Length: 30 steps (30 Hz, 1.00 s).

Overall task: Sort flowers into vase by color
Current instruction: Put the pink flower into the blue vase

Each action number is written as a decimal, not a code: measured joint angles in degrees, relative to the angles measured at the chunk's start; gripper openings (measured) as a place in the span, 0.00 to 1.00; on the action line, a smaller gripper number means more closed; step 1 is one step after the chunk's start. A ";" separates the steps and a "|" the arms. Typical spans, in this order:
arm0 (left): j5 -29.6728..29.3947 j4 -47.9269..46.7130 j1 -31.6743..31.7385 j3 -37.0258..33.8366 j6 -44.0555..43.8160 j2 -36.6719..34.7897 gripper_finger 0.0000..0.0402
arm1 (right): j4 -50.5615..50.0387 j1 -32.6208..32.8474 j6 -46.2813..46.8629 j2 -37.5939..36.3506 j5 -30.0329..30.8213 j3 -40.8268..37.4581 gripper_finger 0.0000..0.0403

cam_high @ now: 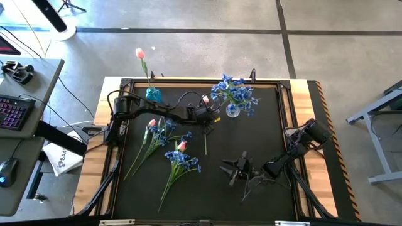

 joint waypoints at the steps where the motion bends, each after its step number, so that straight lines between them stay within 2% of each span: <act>1: 0.07 -0.24 0.15 0.09 -0.13 0.15 0.41 | 0.00 0.08 0.01 0.00 0.02 0.00 0.40; 5: 0.99 -0.81 0.40 0.11 -0.14 0.21 0.32 | 0.02 0.15 -0.14 0.00 0.07 0.00 0.40; 13: 1.38 -3.24 0.41 0.04 3.34 -0.80 0.03 | 0.09 1.24 -1.25 0.00 0.46 0.00 0.40; 17: -2.98 -7.81 0.00 -0.20 4.92 -3.58 0.03 | 0.50 3.65 -1.91 0.00 2.46 0.00 0.40; 22: -12.10 -13.24 -2.50 -0.83 5.34 -11.56 0.01 | 1.74 7.80 -3.22 -0.17 10.10 0.02 0.40; 26: -17.17 -9.76 -5.45 -4.98 7.87 -21.10 0.01 | 2.32 10.14 -4.27 -0.17 15.65 0.02 0.40; 30: -19.23 -3.44 -8.16 -12.92 9.60 -32.47 0.00 | 2.32 11.13 -4.27 -0.17 17.57 0.00 0.40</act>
